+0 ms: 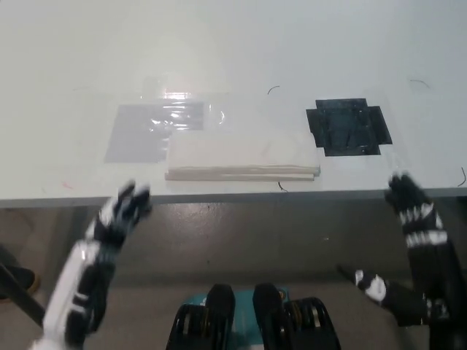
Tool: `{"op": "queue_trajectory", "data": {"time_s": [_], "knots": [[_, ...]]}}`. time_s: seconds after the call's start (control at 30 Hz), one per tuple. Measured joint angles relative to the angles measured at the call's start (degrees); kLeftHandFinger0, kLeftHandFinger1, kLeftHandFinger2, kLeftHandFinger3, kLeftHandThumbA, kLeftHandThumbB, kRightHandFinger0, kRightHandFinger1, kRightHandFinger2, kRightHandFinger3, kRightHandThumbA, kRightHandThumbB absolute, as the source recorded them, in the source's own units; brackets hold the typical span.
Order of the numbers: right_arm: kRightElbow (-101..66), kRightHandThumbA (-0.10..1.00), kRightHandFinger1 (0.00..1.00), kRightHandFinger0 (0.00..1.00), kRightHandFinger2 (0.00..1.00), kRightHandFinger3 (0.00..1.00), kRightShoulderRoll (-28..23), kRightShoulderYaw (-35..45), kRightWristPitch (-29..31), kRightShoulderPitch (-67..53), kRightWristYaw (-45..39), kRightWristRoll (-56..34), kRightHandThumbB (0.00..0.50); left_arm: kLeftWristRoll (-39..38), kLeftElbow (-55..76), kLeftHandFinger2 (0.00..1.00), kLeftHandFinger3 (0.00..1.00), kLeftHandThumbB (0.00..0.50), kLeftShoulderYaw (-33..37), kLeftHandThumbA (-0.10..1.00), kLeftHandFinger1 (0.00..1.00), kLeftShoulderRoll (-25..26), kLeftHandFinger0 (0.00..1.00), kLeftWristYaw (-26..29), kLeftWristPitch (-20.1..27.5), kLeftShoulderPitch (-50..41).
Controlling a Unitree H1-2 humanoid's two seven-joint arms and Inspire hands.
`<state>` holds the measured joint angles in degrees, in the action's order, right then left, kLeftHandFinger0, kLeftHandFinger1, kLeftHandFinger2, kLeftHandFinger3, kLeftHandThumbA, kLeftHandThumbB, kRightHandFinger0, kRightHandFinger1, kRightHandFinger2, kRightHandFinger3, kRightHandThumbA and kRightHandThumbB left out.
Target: A stack of napkins is kept in the middle of the table close to the robot and the robot places both its hands sideways on the stack. Then it moves its hands away from each other while pressing down on the napkins to make them smooth
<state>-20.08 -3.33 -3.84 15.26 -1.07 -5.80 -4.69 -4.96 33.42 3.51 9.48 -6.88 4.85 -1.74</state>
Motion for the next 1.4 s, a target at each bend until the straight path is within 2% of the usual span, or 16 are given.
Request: {"op": "queue_trajectory", "data": {"time_s": [0.07,0.1,0.13,0.23,0.37,0.53,0.57,0.67,0.73,0.83,1.0,1.03,1.07,1.17,1.3,1.4], "knots": [[-0.85,1.00,1.00,1.00,1.00,1.00,0.97,-0.49,-1.46,4.37,0.07,-0.63,0.192,-1.04,1.12,1.00,1.00,0.286,-0.03,1.00,1.00,-0.23,1.00,-0.02,-2.10,6.23],[-0.73,1.00,1.00,1.00,1.00,1.00,1.49,-0.59,-2.12,6.37,0.14,-0.89,0.190,-1.38,1.00,1.00,1.00,0.284,-0.07,1.00,1.00,-0.57,1.00,0.00,-2.91,9.32],[-0.55,1.00,1.00,1.00,1.00,1.00,1.88,-0.61,-2.50,7.68,0.19,-1.02,0.212,-1.51,0.72,1.00,1.00,0.255,-0.11,1.00,1.00,-0.88,1.00,0.01,-3.38,10.72],[1.54,1.00,1.00,1.00,1.00,1.00,3.87,-0.59,-4.44,13.78,0.38,-1.75,0.192,-1.94,-2.07,1.00,1.00,0.238,-0.37,1.00,1.00,-2.77,1.00,0.31,-5.97,18.74],[9.37,1.00,1.00,1.00,1.00,1.00,6.50,-0.29,-6.40,23.42,0.56,-2.57,0.225,-2.67,-10.74,1.00,1.00,0.264,-1.74,1.00,1.00,-6.24,1.00,1.45,-9.20,29.03],[18.64,1.00,1.00,1.00,1.00,1.00,9.47,1.45,-8.23,32.82,1.70,-3.36,0.236,-3.12,-22.93,1.00,1.00,0.260,-4.55,1.00,1.00,-9.48,1.00,2.90,-10.90,37.42],[21.03,1.00,1.00,1.00,1.00,1.00,10.10,1.93,-8.45,34.69,2.15,-3.42,0.248,-3.21,-26.41,1.00,1.00,0.280,-5.20,1.00,1.00,-10.08,1.00,3.27,-10.95,39.25],[26.99,1.00,1.00,1.00,1.00,1.00,11.53,3.26,-8.54,38.67,3.09,-3.71,0.215,-3.47,-32.71,1.00,1.00,0.288,-6.86,1.00,1.00,-11.53,1.00,4.15,-11.03,42.45],[32.19,1.00,1.00,1.00,1.00,1.00,12.54,4.54,-8.49,41.58,3.70,-4.09,0.198,-3.58,-36.62,1.00,1.00,0.270,-7.83,1.00,1.00,-12.42,1.00,4.95,-11.03,44.54],[40.15,1.00,1.00,1.00,1.00,1.00,13.66,6.44,-7.92,45.23,4.18,-4.80,0.176,-3.77,-42.61,1.00,1.00,0.279,-9.42,1.00,1.00,-13.65,1.00,5.97,-10.87,47.28],[51.37,1.00,1.00,1.00,1.00,1.00,14.67,8.75,-6.17,49.07,4.65,-5.90,0.143,-4.11,-51.89,1.00,1.00,0.261,-11.01,1.00,1.00,-14.19,1.00,6.86,-9.92,49.73],[53.49,1.00,1.00,1.00,1.00,1.00,14.72,9.13,-5.75,49.64,4.77,-6.09,0.115,-4.16,-53.98,1.00,1.00,0.268,-11.33,1.00,1.00,-14.19,1.00,7.00,-9.62,50.14],[55.40,1.00,1.00,1.00,1.00,1.00,14.72,9.38,-5.28,50.13,4.87,-6.17,0.142,-4.16,-55.75,1.00,1.00,0.270,-11.54,1.00,1.00,-14.14,1.00,7.19,-9.25,50.39],[60.76,1.00,1.00,1.00,1.00,1.00,14.67,9.97,-3.26,51.25,5.22,-6.21,0.170,-4.16,-59.81,1.00,1.00,0.280,-11.85,1.00,1.00,-14.00,1.00,7.61,-8.03,50.49],[68.27,1.00,1.00,1.00,1.00,1.00,14.57,10.77,-0.39,52.78,5.64,-6.21,0.179,-4.15,-65.05,1.00,1.00,0.289,-12.15,1.00,1.00,-13.91,1.00,7.74,-6.22,50.44],[73.60,1.00,1.00,1.00,1.00,1.00,14.42,11.25,1.86,53.85,5.88,-6.23,0.246,-4.07,-67.77,1.00,1.00,0.285,-12.12,1.00,1.00,-13.85,1.00,7.74,-4.65,50.41]]}}
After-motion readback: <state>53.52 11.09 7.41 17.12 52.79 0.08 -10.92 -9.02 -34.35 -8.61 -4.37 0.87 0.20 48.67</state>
